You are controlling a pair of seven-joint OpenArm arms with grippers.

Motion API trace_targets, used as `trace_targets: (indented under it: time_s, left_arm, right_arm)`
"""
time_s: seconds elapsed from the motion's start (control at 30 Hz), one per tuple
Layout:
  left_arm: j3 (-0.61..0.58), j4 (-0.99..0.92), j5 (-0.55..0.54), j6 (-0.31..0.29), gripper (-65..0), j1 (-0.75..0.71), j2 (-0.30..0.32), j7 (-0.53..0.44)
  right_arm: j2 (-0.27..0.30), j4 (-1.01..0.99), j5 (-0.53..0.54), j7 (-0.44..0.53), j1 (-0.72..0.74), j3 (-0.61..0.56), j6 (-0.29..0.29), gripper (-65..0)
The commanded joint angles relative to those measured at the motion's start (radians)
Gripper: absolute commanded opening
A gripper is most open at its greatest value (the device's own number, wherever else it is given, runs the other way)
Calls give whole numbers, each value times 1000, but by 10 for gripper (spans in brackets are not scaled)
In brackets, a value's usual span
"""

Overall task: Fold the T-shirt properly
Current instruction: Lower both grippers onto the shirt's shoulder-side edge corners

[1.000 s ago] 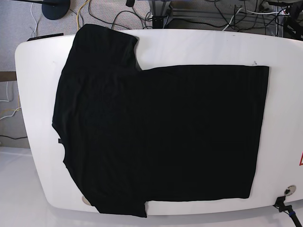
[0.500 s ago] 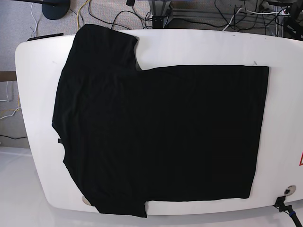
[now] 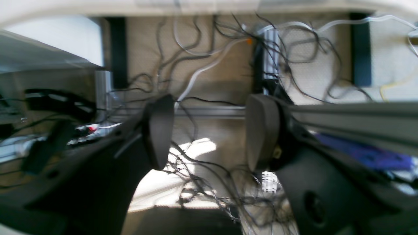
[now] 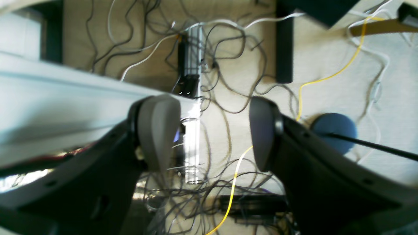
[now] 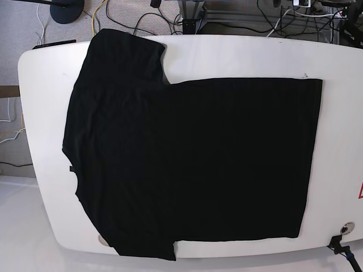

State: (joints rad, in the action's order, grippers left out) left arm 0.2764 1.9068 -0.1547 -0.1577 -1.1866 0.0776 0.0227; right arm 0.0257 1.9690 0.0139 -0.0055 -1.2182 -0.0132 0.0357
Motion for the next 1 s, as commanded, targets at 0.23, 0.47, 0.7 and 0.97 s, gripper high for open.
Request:
trace_targets:
  time_s: [0.23, 0.47, 0.7, 0.97]
  left_arm:
    - [129, 35, -121, -3, -321, 153, 3, -19]
    - [156, 29, -417, -4, -321, 251, 113, 30]
    - [157, 26, -598, -50, -321, 336, 213, 128]
    - [281, 15, -652, -142, -321, 492, 221, 371]
  right_arm:
    - [1, 33, 5, 26, 151, 5, 3, -290]
    - [1, 34, 139, 23, 315, 58, 5, -290]
    - [162, 31, 636, -127, 418, 238, 11, -290]
    - [240, -58, 1039, -354, 486, 453, 86, -290]
